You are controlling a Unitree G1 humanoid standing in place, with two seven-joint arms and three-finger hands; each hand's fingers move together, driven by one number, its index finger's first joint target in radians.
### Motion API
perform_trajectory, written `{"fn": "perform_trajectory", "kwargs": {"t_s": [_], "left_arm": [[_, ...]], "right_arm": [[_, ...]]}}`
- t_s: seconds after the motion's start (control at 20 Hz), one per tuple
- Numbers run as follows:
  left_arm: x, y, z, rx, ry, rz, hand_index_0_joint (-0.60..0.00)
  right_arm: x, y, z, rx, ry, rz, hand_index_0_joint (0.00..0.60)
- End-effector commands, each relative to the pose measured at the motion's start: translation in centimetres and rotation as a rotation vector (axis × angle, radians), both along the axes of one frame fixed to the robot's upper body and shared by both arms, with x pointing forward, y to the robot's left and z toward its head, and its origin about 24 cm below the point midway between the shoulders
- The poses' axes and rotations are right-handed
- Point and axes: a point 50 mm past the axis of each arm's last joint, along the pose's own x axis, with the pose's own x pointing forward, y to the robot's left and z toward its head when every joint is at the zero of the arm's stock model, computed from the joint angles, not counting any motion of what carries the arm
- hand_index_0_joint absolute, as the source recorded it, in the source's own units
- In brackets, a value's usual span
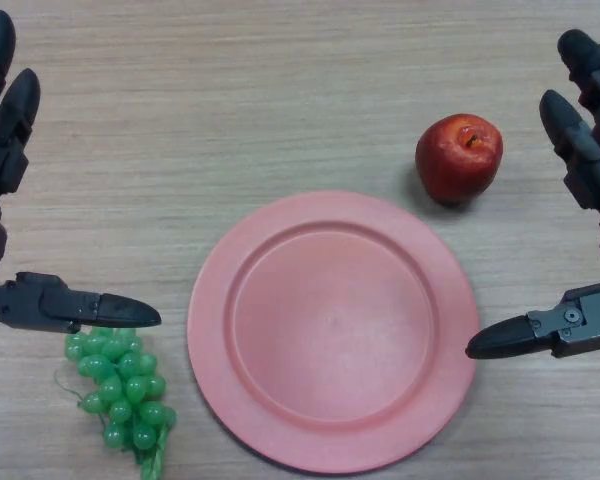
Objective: Pick up the red apple and place it on the plate
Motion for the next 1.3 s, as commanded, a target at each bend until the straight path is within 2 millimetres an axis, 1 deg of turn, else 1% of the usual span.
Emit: {"fn": "perform_trajectory", "kwargs": {"t_s": [0.05, 0.3, 0.4, 0.5, 0.65, 0.85, 1.05, 1.3], "left_arm": [[-1.5, 0.3, 3.1, 0.043, -0.208, 0.017, 0.0], [-1.5, 0.2, 3.0, 0.043, -0.206, 0.014, 0.0], [-1.5, 0.1, 3.0, 0.042, -0.206, 0.012, 0.0], [-1.5, -0.1, 2.8, 0.046, -0.199, 0.006, 0.0], [-1.4, -0.7, 3.1, 0.054, -0.185, -0.017, 0.0], [-1.3, -1.2, 3.3, 0.043, -0.192, -0.038, 0.0], [-1.6, -0.8, 3.5, 0.028, -0.191, -0.044, 0.0], [-1.7, -0.1, 3.6, 0.023, -0.197, -0.03, 0.0]], "right_arm": [[-1.1, -0.6, 2.9, -0.014, -0.21, 0.002, 0.0], [-0.7, -0.7, 3.0, -0.011, -0.213, -0.003, 0.0], [-0.1, -0.7, 3.0, -0.014, -0.212, -0.013, 0.0], [0.9, -0.8, 3.1, -0.002, -0.208, -0.019, 0.0], [3.2, -0.9, 3.1, 0.013, -0.172, -0.028, 0.0], [6.9, -1.2, 2.9, 0.012, -0.135, -0.066, 0.0], [9.6, -1.1, 2.3, -0.002, -0.101, -0.091, 0.0], [12.9, -1.2, 1.4, -0.127, -0.122, -0.178, 0.0]]}}
